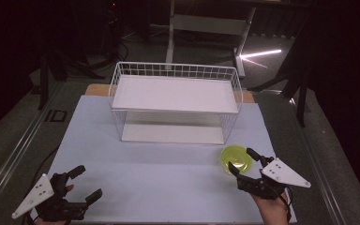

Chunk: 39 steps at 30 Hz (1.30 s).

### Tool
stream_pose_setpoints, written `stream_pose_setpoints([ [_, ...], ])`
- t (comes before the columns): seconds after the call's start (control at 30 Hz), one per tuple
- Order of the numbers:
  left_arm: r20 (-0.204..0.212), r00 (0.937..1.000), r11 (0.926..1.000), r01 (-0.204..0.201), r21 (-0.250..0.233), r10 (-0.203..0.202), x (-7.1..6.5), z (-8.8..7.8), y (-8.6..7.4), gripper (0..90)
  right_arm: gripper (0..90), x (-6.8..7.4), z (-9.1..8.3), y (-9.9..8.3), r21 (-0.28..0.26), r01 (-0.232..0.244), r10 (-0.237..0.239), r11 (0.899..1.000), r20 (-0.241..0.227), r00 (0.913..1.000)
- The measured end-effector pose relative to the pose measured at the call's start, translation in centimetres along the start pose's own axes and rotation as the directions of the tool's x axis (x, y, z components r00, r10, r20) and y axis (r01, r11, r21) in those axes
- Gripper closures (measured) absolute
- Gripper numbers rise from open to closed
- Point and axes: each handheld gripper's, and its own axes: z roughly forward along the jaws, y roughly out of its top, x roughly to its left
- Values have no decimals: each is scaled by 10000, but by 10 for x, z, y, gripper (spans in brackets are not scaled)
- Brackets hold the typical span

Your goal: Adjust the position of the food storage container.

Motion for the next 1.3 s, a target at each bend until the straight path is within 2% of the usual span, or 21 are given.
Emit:
stream_pose_setpoints([
  [0.13,10,10000,10000,41,11,-41,0,1,-1,35,324,-22,3,-12,417,-238,226,9988,289,9993],
  [0.17,10,10000,10000,41,11,-41,0,1,-1,34,372,-27,4,-15,553,-286,265,9981,386,9989],
  [0.33,18,10000,10000,34,-5,-34,0,1,-1,35,597,-45,10,-34,1464,-122,-26,9891,1004,9949],
  [0.37,18,10000,10000,34,-5,-34,0,1,-1,34,597,-45,10,-34,1464,-122,-26,9891,1004,9949],
  [0.4,29,10000,10000,48,8,-48,0,0,-1,34,614,-48,11,-38,1679,-88,-115,9858,1196,9928],
  [0.43,27,10000,10000,54,-1,-54,1,1,-1,35,673,-56,12,-47,1884,-376,117,9814,1367,9905],
  [0.5,55,10000,10000,80,-22,-80,1,1,-1,35,708,-63,14,-55,2207,-646,257,9732,1749,9843],
  [0.53,55,10000,10000,80,-22,-80,1,1,-1,35,708,-63,14,-55,2207,-646,257,9732,1749,9843],
  [0.57,76,9999,9999,101,-43,-100,1,1,-1,35,726,-66,15,-58,2354,-729,270,9692,1928,9809],
  [0.6,91,9999,9999,122,-52,-121,1,1,-1,34,770,-73,16,-66,2463,-1105,544,9629,2238,9731],
  [0.7,92,9999,9999,107,-48,-107,0,1,-1,35,855,-79,18,-75,2849,-1208,425,9509,2665,9629],
  [0.8,104,9999,9999,97,-43,-97,0,2,-1,35,897,-84,22,-85,3243,-1359,441,9361,2753,9604],
  [0.97,79,9999,9999,95,-42,-95,0,2,-1,35,899,-86,30,-100,3847,-1447,418,9116,2637,9637],
  [1.03,75,9999,10000,94,-32,-93,0,2,-1,35,899,-86,31,-101,3890,-1452,417,9097,2622,9641],
  [1.07,90,9999,10000,79,12,-79,0,2,-1,35,898,-86,34,-105,3931,-1633,623,9049,2571,9644],
  [1.1,90,9999,10000,79,12,-79,0,2,-1,35,898,-86,34,-105,3931,-1633,623,9049,2571,9644],
  [1.17,84,9999,10000,63,20,-64,0,2,-1,35,899,-86,38,-110,4076,-1710,735,8970,2440,9670],
  [1.3,69,10000,10000,67,-11,-67,-1,2,-1,35,899,-81,44,-111,4180,-1609,744,8941,2156,9736],
])
